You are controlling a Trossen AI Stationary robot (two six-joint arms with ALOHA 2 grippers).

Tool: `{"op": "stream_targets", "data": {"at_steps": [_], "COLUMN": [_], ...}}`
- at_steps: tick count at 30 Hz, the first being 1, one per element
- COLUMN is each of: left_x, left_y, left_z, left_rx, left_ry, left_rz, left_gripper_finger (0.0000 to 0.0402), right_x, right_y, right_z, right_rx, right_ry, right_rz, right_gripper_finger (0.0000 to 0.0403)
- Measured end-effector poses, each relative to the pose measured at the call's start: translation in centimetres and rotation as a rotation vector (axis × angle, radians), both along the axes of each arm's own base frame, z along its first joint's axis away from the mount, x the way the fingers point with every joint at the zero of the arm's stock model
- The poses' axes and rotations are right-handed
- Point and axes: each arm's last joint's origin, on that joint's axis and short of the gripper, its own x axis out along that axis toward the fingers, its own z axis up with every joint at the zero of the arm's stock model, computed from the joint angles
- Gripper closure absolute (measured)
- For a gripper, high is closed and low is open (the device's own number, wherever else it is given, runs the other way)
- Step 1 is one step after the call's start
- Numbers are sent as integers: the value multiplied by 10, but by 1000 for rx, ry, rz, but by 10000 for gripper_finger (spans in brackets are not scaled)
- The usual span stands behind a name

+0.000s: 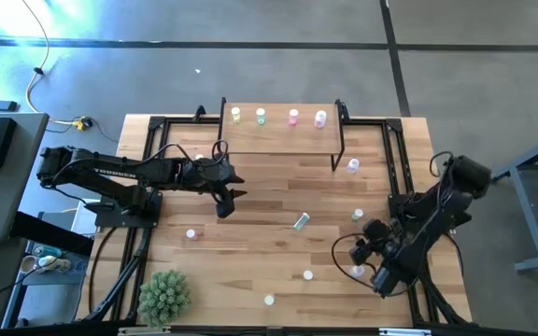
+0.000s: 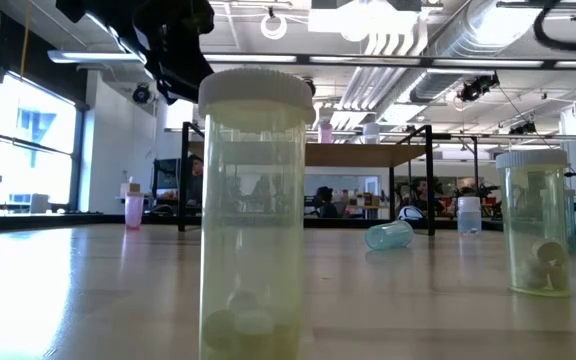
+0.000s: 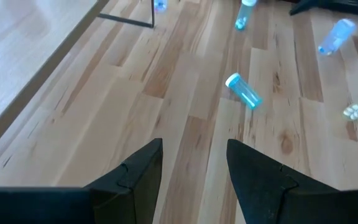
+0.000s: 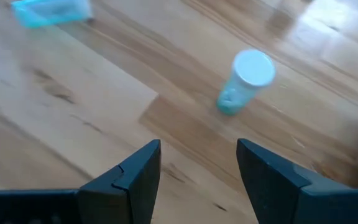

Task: Pick and place medicine bottles onto shelf by color
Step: Put the right blue pill bottle and align it with the other blue pill bottle on the shelf

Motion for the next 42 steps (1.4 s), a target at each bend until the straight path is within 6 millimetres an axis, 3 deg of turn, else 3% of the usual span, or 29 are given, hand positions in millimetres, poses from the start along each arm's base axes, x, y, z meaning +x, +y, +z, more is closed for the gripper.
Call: {"op": "stream_targets", "data": {"at_steps": [7,12,21,29,35,42], "left_x": [0,0,0,0,0,0], "left_y": [0,0,0,0,0,0], "left_z": [0,0,0,0,0,0], "left_rx": [2,2,4,31,36,38], "left_ry": [1,2,5,13,15,16], "left_rz": [-1,0,-2,-22,-26,-26], "left_gripper_finger": [232,232,232,232,232,232], "right_x": [-5,-5,-10,-23,-36,-38], "right_y": [7,7,-1,-23,-44,-54], "right_z": [-24,-26,-2,25,7,-3], "right_rx": [-90,-95,-50,65,234,240], "right_ry": [-6,-22,-46,-109,-197,-284], "right_rz": [-86,-119,-121,-127,-91,-28], "right_gripper_finger": [201,201,201,201,201,198]}}
